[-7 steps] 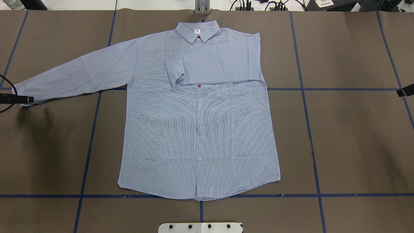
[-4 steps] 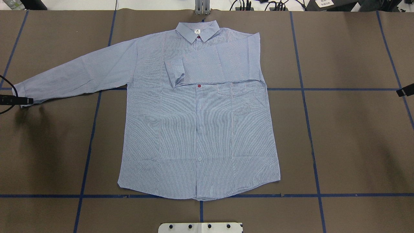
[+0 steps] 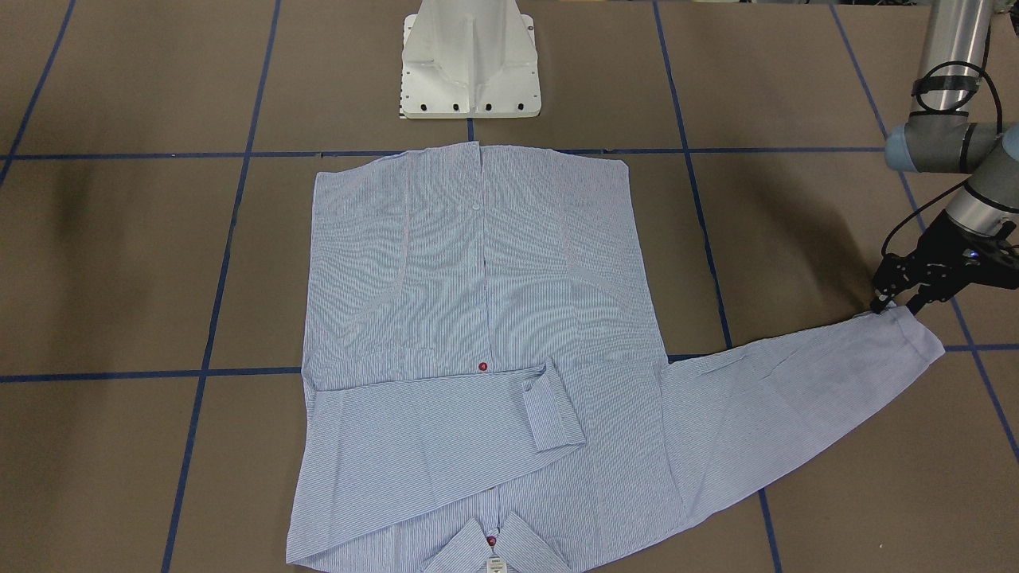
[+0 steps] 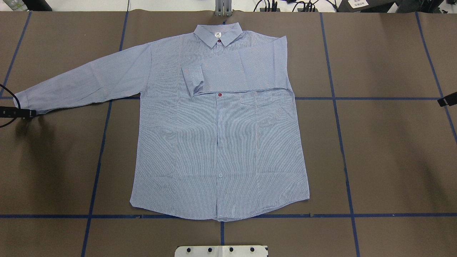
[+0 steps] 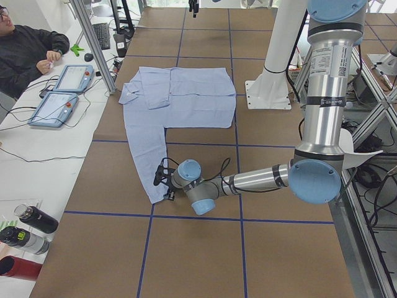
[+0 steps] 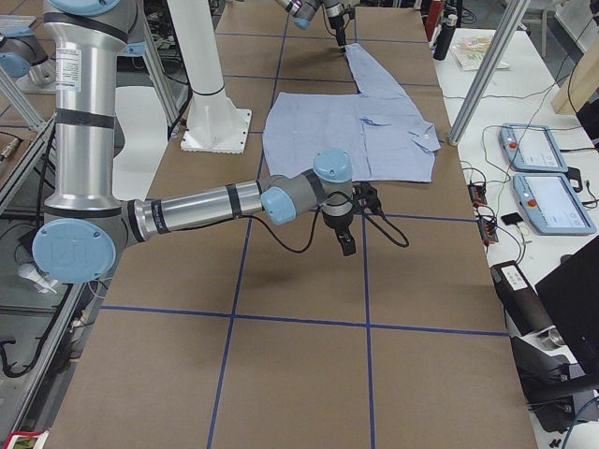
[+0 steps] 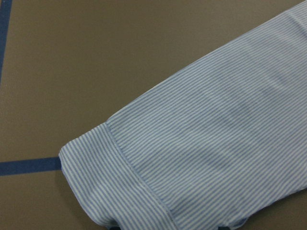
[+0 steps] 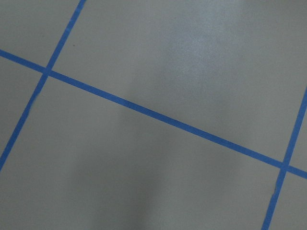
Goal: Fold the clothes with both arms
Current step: 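Move the left gripper to the other sleeve cuff and grasp it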
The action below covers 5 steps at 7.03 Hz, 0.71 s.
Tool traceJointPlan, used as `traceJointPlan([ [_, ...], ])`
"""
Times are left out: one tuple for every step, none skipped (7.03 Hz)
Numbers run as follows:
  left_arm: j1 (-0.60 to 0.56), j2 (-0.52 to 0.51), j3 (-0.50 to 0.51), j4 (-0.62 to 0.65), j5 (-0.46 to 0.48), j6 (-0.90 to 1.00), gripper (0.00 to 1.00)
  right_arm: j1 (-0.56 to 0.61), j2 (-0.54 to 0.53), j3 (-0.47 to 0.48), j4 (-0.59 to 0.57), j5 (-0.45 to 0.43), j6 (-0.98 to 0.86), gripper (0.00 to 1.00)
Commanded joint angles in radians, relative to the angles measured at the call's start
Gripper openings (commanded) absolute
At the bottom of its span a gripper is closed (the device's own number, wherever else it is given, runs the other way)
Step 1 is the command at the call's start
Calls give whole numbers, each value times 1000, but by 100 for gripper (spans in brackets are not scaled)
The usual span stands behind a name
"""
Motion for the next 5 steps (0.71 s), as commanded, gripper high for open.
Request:
traceJointPlan([
  [-1, 2, -5, -4, -5, 5, 0, 0, 3, 1, 0, 1, 6, 100],
  [-1, 3, -13, -4, -17, 5, 0, 0, 3, 4, 0, 1, 7, 100],
  [-4, 15, -48, 2, -98, 8, 0, 0, 2, 15, 0, 1, 10, 100],
  [-16, 20, -106, 11, -144, 7, 0, 0, 0, 22, 0, 1, 12, 100],
  [-16, 18, -140, 43, -145, -4, 0, 0, 0, 21, 0, 1, 12, 100],
])
